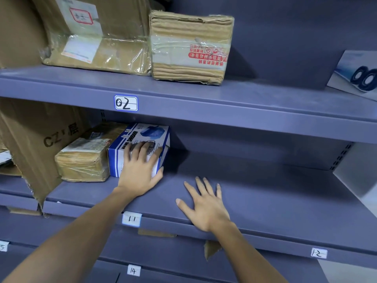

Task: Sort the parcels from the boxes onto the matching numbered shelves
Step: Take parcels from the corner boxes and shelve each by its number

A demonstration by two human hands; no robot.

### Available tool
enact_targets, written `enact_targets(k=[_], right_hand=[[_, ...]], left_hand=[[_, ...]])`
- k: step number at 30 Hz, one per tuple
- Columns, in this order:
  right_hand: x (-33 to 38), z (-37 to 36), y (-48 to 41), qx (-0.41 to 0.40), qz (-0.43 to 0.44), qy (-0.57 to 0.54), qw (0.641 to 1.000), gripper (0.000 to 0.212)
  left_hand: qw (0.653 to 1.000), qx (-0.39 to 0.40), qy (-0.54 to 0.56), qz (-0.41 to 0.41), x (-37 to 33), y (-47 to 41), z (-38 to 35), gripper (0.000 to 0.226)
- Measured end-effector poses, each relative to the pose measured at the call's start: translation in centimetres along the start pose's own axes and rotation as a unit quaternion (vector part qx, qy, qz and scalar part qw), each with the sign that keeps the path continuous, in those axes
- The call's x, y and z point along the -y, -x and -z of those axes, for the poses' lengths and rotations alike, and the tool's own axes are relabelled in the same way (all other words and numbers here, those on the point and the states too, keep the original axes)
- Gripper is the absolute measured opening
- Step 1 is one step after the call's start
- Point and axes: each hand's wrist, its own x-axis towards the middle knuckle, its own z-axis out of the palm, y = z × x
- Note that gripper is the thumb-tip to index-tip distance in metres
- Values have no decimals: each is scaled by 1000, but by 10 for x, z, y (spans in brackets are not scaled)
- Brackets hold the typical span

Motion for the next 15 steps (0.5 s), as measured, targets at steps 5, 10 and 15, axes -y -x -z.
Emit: enact_targets(k=[5, 10, 15], right_hand=[[1, -1, 1, -20, 7, -15, 1000, 73], [1, -1, 7, -76, 6, -56, 995, 68], [3, 0, 13, -154, 16, -63, 986, 88]], left_hand=[[1000, 8, 26, -3, 1, 3, 6, 58], [998, 60, 28, 2, 2, 3, 22, 62], [995, 95, -6, 25, -15, 11, 37, 73]])
